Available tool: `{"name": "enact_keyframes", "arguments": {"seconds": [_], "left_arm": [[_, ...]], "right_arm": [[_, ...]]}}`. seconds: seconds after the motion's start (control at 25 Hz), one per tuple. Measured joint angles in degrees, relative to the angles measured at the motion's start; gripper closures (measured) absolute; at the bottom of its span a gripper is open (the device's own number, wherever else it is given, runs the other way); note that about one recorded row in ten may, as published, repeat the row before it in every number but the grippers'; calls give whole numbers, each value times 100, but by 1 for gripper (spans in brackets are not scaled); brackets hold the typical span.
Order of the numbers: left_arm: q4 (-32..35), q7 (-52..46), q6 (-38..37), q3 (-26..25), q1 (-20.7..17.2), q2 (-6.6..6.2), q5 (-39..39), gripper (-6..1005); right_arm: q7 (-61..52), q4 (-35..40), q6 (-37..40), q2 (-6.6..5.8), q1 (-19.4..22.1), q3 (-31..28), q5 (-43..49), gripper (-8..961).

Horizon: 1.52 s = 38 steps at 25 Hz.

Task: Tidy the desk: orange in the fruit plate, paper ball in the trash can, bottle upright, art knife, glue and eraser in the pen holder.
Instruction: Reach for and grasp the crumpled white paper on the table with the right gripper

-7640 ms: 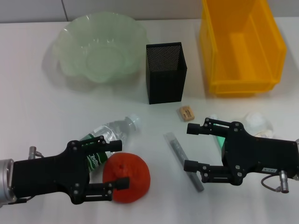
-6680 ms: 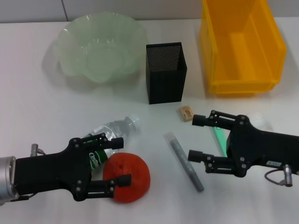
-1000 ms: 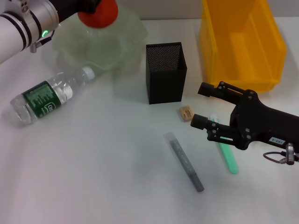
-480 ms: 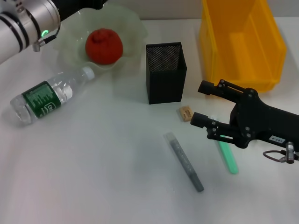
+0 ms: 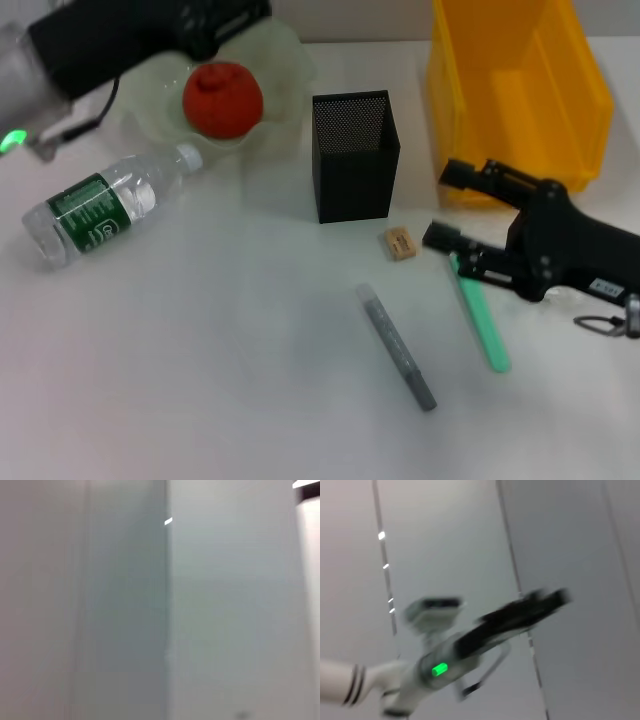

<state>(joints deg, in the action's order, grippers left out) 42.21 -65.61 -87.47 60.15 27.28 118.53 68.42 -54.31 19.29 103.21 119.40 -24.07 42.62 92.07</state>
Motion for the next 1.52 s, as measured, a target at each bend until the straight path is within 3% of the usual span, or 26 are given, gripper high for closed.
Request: {"name": "enact_keyframes", "arguments": {"seconds": [0.12,0.16,0.32,0.36,0.52,0.72,0.76,0.8,0.96,1.12,1.28,1.52], "left_arm": [[-33,-136,-817,-7,-291,-14,-1,478],[-67,-62,-1319,6,-576,-16,47,451],[-68,83,-1634,51,-936,-17,190,340],[-109,104,-1738,71,-1102,-21,436,344],[-155,105,-1785,74,-1175,-18,1011,347],[-600,215,-1819,95,-1050,-1,1453,346],[-682,264,-1829,118,-1028,-8,1459,345],[-800,372,-1853,175,-993,-18,1467,345],[-917,796,-1890,548,-992,-24,1480,344],[-937,817,-1834,755,-973,-25,1483,343],[-947,782,-1641,809,-971,-8,1486,341],[-951,810,-1592,831,-951,-10,1489,340]], "right_arm": [[-253,61,-25,-7,32,-4,-251,184],[-341,105,-28,-10,38,-7,-313,184],[-1041,664,-32,-21,45,-8,-383,184],[-1251,837,-35,-22,48,-10,-369,184],[-2114,1595,-124,-23,56,-7,-220,184],[-3865,3246,-337,-24,27,0,890,184],[-4608,3896,-310,-28,-33,5,1477,184],[-4608,3896,-310,-28,-33,5,1477,183],[-6335,5437,-197,-30,-198,38,3002,183],[-7034,5931,-10,-64,-377,35,3642,183],[-7736,5986,476,-179,-864,212,4680,183],[-7976,5722,419,-136,-1137,627,5428,183]]}}
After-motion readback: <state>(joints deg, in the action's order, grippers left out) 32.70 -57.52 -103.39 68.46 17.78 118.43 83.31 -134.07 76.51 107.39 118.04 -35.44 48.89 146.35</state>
